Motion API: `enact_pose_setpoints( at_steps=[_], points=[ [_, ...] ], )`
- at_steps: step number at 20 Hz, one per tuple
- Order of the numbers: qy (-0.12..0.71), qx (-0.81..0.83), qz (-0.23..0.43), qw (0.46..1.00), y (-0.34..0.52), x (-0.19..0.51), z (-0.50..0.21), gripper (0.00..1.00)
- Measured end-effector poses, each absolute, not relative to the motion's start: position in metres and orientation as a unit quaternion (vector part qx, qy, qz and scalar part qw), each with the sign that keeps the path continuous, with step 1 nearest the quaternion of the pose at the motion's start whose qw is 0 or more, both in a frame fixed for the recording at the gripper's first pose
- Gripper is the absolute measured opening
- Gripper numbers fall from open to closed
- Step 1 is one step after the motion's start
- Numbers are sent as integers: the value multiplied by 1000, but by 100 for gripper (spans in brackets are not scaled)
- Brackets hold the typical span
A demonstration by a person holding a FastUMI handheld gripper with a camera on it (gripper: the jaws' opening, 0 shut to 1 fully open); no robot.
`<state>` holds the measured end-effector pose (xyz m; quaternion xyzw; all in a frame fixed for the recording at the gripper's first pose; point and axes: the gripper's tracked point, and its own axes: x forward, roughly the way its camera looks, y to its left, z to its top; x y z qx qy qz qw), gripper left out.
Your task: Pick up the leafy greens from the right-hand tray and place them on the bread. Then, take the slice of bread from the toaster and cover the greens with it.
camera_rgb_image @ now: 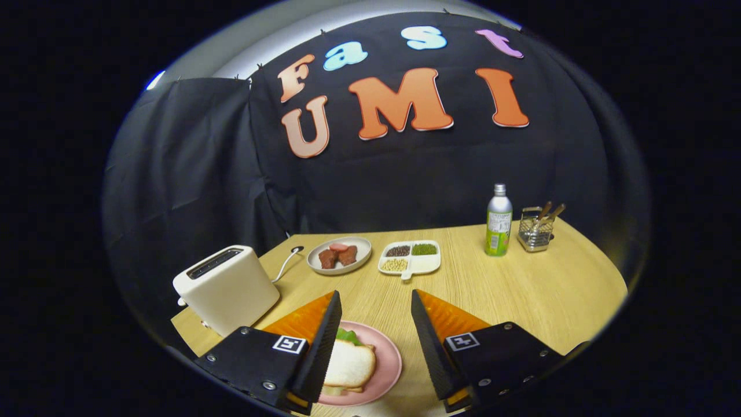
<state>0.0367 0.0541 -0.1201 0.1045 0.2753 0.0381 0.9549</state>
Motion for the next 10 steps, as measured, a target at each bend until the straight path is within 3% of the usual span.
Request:
enact_pose_setpoints(
  at_steps=[4, 10],
  points=[
    [193, 84, 11, 978, 39, 47, -72, 85],
    [119, 69, -35, 990, 23, 41, -30, 91]
  ],
)
